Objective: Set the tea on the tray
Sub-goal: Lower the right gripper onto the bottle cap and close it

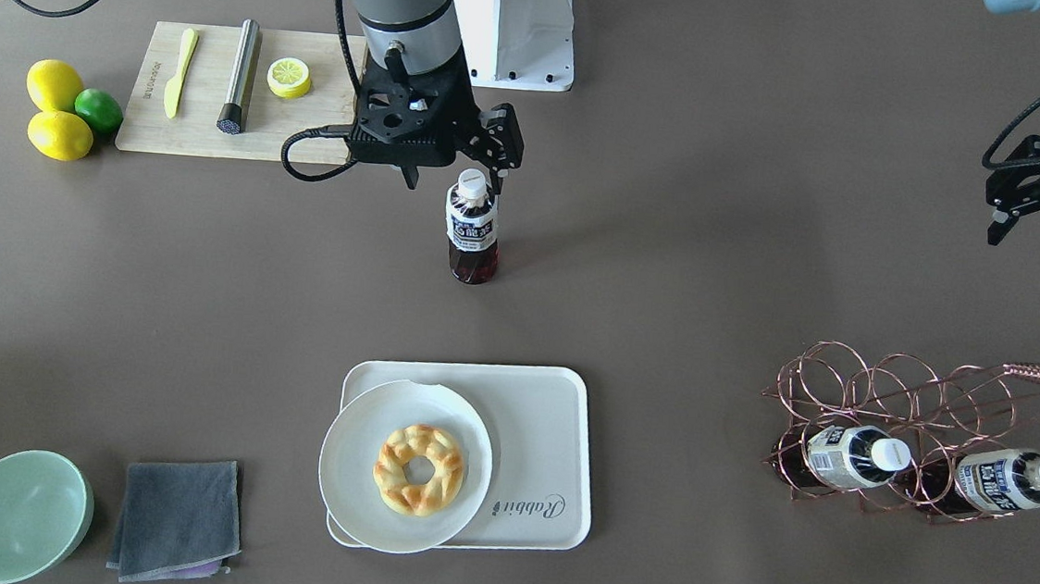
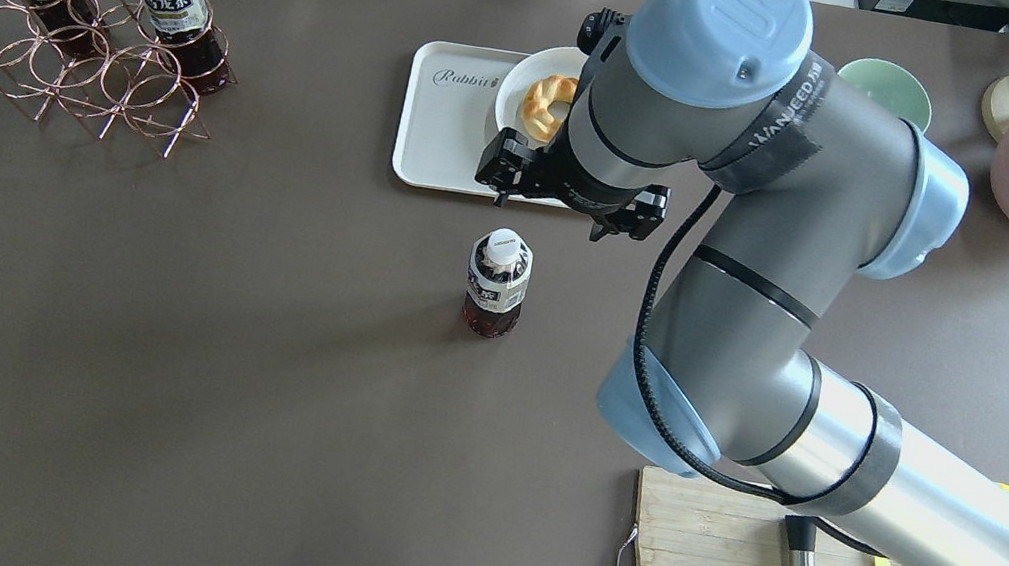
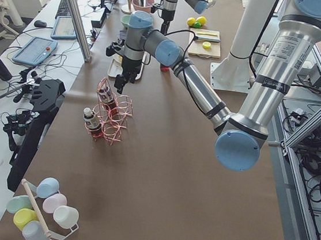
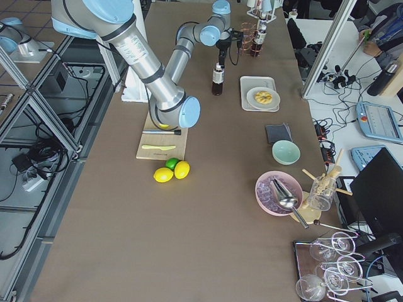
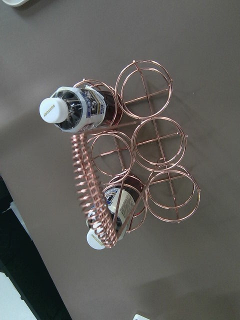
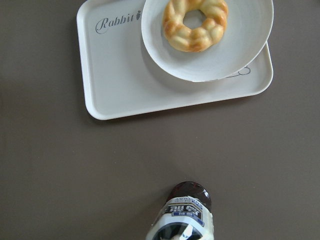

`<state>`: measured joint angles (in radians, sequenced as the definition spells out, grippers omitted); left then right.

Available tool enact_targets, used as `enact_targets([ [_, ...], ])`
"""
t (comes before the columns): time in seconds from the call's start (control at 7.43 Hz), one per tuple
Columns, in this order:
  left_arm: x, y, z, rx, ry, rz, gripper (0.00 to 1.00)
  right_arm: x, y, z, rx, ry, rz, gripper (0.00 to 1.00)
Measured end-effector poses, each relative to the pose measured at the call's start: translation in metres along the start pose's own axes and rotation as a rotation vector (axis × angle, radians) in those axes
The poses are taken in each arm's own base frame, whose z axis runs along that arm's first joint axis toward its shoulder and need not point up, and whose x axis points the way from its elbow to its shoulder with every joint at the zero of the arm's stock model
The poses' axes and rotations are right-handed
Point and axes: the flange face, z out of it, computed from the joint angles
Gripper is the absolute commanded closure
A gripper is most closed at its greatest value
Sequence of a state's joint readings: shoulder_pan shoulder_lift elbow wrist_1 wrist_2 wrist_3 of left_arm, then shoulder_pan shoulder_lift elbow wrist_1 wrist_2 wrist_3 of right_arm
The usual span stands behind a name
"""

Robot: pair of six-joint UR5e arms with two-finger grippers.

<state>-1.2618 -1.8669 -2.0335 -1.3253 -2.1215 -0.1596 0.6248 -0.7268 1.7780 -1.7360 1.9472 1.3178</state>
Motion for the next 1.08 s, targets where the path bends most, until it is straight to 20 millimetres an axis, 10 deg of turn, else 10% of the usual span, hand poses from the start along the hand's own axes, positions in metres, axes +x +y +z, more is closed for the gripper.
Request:
enact_targets([
  [0.4,-0.005,0.000,-0.001,0.001,-0.002,-0.012,0.03,-0.034,0.009,0.025,0.017,0.061,0.012,0.28],
  [1.08,-0.001,0.001,-0.007,0.013,0.000,-0.011,0.03,-0.019,0.022,0.022,-0.003,0.158,-0.008,0.33],
])
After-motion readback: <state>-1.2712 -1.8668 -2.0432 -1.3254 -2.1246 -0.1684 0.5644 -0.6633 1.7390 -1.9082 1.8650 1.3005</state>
